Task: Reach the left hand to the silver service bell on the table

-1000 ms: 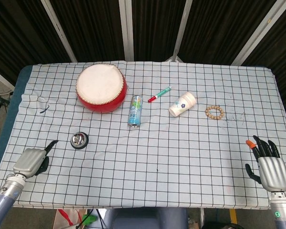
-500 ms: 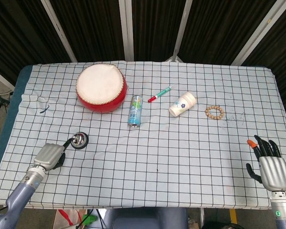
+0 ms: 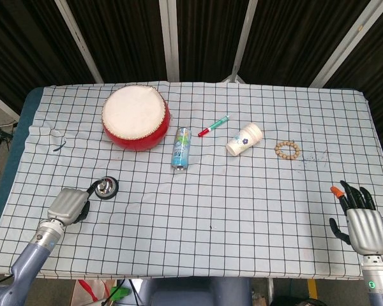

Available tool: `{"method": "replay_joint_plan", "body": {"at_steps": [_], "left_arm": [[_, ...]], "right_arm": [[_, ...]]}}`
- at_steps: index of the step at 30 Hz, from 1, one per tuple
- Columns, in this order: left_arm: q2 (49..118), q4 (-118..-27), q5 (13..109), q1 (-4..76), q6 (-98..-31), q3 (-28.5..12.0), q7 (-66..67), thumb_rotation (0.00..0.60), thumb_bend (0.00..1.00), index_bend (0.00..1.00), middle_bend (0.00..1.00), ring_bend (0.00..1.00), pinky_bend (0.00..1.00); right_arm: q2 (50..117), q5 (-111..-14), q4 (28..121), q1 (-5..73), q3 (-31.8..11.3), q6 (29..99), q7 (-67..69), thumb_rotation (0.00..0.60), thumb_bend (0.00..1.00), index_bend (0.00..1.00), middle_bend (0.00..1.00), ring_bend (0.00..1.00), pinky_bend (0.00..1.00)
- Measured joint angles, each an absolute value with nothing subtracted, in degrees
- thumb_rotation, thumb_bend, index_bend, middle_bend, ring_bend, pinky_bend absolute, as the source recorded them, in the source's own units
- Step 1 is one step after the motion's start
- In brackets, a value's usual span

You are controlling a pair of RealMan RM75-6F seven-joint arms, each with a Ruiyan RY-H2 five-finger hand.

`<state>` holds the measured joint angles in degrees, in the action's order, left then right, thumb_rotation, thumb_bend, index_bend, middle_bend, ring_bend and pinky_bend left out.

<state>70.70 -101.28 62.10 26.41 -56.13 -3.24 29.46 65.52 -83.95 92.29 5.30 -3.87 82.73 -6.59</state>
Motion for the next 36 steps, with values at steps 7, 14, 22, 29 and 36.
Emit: {"method": "replay_joint_plan", "body": {"at_steps": [7, 14, 22, 29, 36], "left_arm": [[71.33, -101.72, 60.57, 27.31, -56.23, -2.52, 31.5, 0.6, 1.0, 0.0, 0.88, 0.73, 0.78], [71.54, -102.03, 59.55, 27.44, -57.2, -1.96, 32.23, 0.6, 1.0, 0.0, 0.88, 0.73, 0.78], [71.92, -101.44, 58.69, 27.8, -57.8, -1.42, 32.82, 0.6, 1.0, 0.0, 0.88, 0.73, 0.78], [72.37, -101.1, 58.05, 28.44, -57.58, -1.09, 33.22, 0.6, 1.0, 0.0, 0.88, 0.73, 0.78], [72.36, -101.02, 57.15, 28.67, -57.57, -0.25, 33.68, 0.6, 1.0, 0.0, 0.88, 0.73, 0.78]], "right_arm": [[65.42, -84.02, 92.35, 5.2, -3.97, 83.09, -6.35, 0.6, 0.4, 0.18, 0.08, 0.12, 0.08], [65.41, -84.05, 92.34, 5.17, -4.01, 83.22, -6.19, 0.6, 0.4, 0.18, 0.08, 0.12, 0.08], [65.52, -83.94, 92.38, 5.26, -4.0, 83.0, -6.35, 0.6, 0.4, 0.18, 0.08, 0.12, 0.08], [65.46, -83.93, 92.52, 5.22, -3.97, 83.03, -6.16, 0.6, 0.4, 0.18, 0.08, 0.12, 0.08], [65.3, -84.08, 92.63, 5.12, -3.98, 83.29, -5.87, 0.6, 0.4, 0.18, 0.08, 0.12, 0.08]]}}
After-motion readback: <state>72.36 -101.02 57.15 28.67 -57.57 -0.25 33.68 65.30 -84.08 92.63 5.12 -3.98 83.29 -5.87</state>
